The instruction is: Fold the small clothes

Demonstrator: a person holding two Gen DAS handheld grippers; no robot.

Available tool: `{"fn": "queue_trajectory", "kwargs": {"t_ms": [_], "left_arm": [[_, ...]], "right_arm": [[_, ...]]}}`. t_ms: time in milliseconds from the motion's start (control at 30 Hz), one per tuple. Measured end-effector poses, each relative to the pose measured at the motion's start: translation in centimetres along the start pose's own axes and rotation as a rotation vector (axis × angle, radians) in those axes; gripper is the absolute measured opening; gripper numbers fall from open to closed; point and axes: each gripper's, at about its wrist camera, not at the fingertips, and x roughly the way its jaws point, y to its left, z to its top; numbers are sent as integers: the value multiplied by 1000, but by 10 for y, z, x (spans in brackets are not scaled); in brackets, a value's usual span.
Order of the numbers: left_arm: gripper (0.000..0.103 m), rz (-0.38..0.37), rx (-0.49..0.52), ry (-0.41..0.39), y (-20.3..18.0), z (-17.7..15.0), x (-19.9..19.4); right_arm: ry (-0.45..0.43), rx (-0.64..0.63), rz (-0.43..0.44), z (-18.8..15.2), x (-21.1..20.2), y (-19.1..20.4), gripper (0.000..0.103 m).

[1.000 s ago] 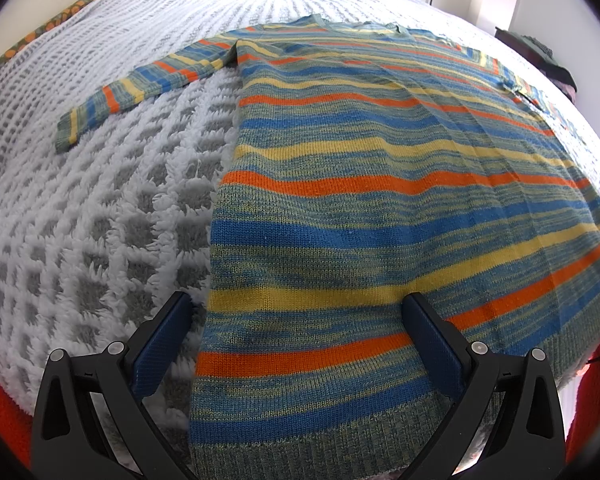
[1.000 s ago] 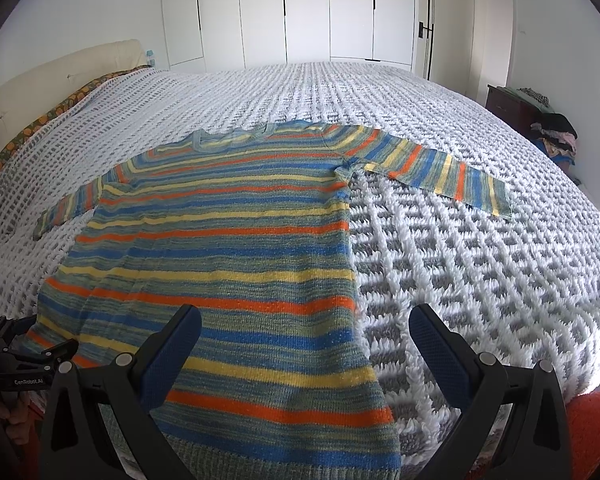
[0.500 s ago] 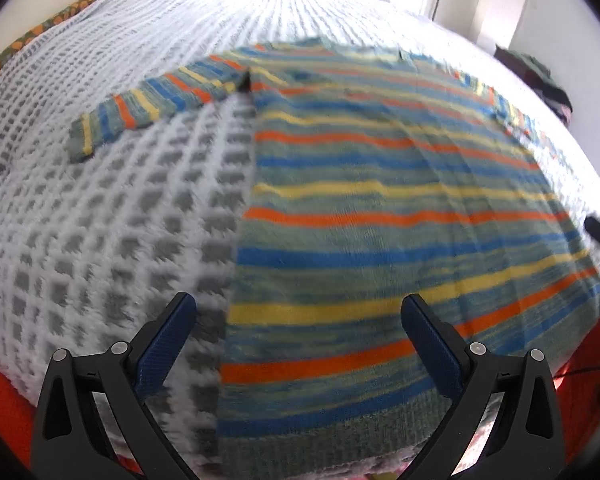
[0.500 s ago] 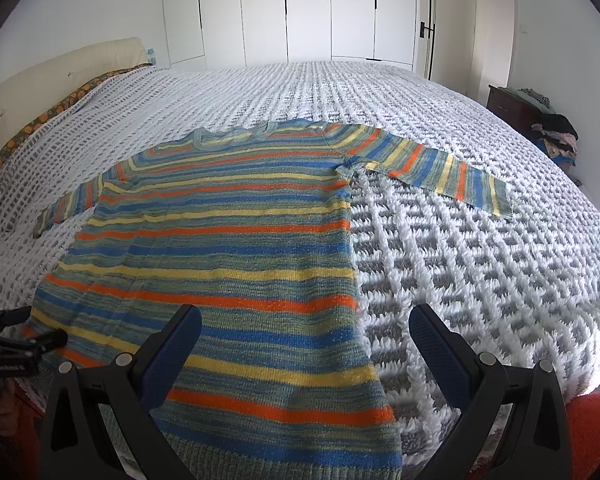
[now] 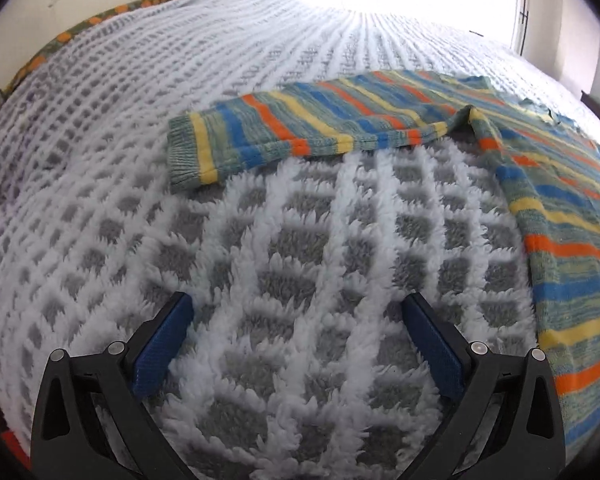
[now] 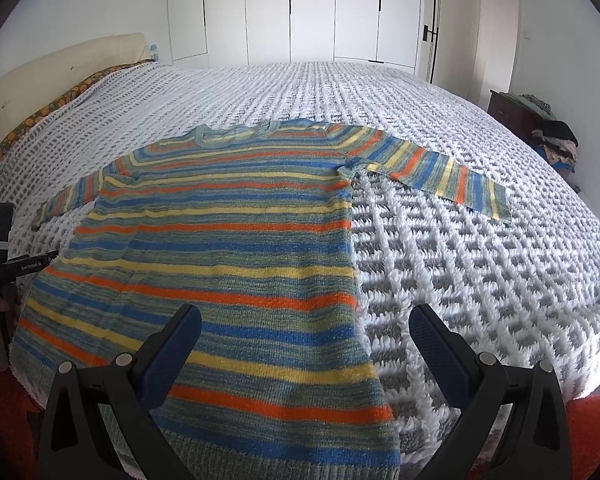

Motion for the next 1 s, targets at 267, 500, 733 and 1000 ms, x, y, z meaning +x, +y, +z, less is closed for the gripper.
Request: {"fn": "queue_trajectory", "kwargs": {"t_ms": [267, 500, 733, 1000], "left_arm": [[103, 20, 13, -50, 18, 6, 13], [103, -56, -14, -18, 35, 17, 35], [103, -184, -96, 25, 63, 51, 37], [103, -105, 18, 46, 69, 82, 115]], "right_arm": [[17, 6, 7, -1, 5, -2, 102], [18, -8, 15, -1, 5, 2, 102], [24, 8, 9, -1, 7, -1, 102], [19, -22, 8, -1, 6, 6, 102]]}}
